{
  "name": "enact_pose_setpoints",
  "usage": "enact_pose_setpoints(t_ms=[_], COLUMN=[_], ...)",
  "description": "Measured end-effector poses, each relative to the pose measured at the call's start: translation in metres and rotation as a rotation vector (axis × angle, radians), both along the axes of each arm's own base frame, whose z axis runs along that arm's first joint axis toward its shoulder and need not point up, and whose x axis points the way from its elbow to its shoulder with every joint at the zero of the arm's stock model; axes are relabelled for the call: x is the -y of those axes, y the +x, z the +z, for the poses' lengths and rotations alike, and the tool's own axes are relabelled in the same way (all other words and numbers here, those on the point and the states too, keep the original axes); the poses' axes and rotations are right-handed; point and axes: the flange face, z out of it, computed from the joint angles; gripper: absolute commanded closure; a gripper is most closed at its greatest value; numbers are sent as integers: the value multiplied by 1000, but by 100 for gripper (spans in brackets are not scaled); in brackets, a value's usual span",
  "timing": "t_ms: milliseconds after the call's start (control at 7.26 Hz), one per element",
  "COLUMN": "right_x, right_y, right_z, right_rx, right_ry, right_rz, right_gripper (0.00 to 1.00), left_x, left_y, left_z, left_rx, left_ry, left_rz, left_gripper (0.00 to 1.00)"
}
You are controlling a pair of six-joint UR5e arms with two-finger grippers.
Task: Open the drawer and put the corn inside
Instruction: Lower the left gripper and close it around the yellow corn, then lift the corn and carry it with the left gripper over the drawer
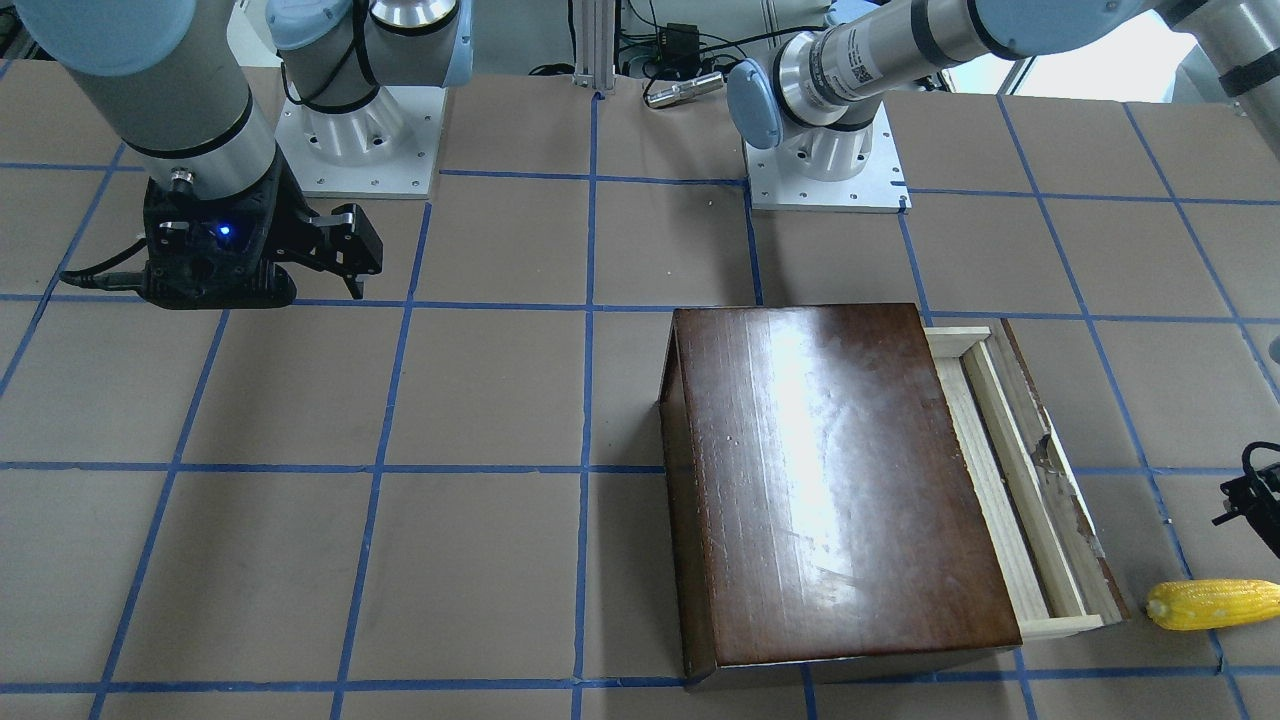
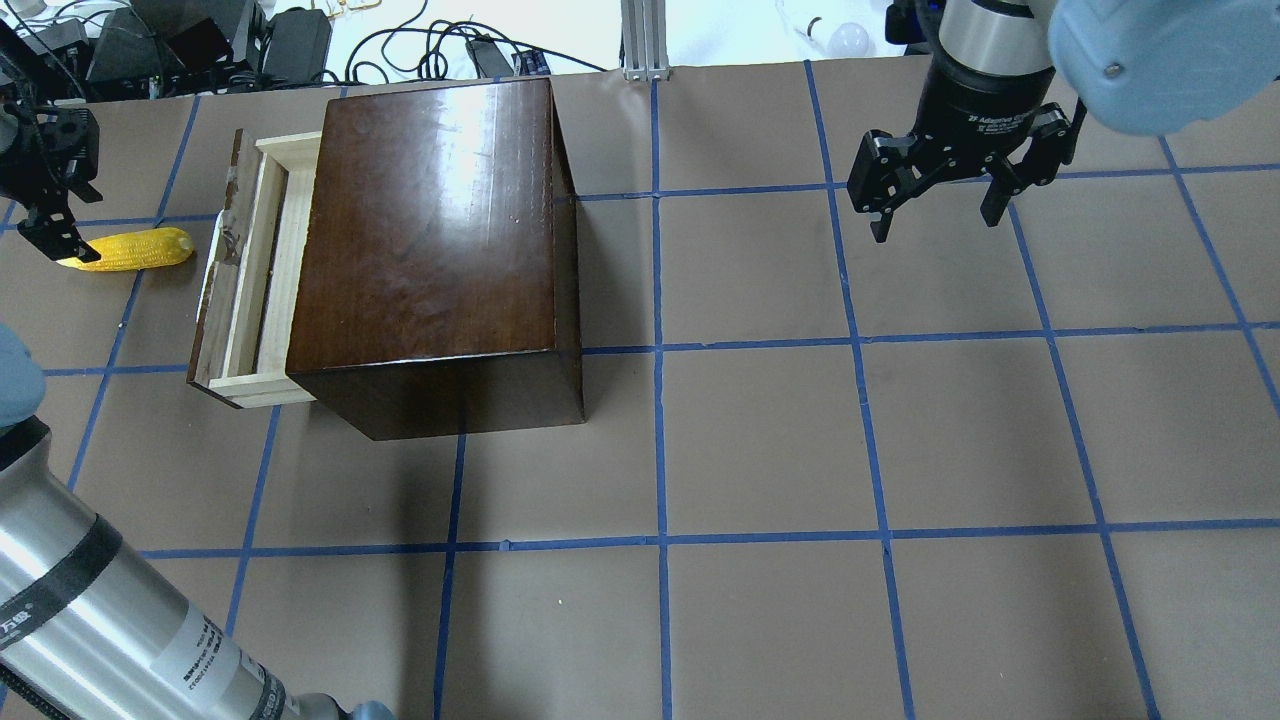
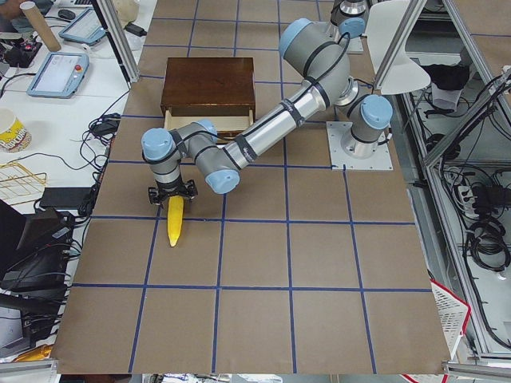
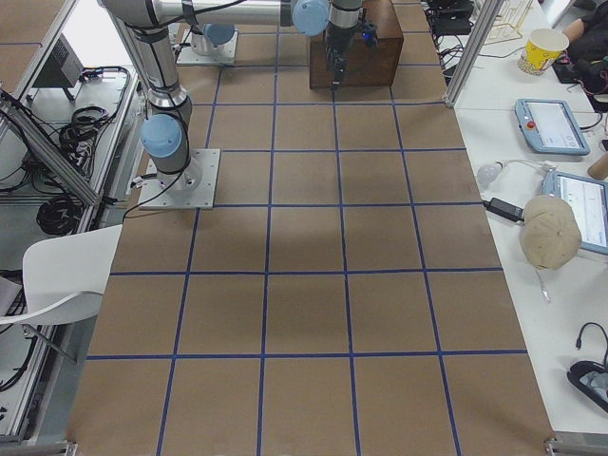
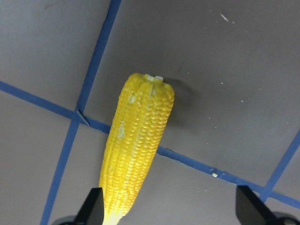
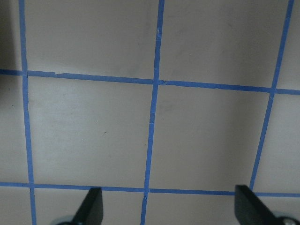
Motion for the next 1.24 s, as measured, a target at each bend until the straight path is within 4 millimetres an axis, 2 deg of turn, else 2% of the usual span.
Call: enact_pose_setpoints(t_ms=[275,551,1101,1239], right_x=[0,0,0,0], right_y=[0,0,0,0], right_z=[0,0,0,0], right_rx=[0,0,0,0], right_ry=[0,0,0,0], right_rz=[0,0,1,1], right_gripper=[0,0,0,0], left_x=[2,-3,0,1], left_y=[14,28,29,29], left_z=[-24,-39,-62,-68], left_rx=[-46,-64,-123,-132], left_ry=[2,11,-4,-5], left_rz=[-92,-117,-131,-134], left_gripper=[0,0,0,25])
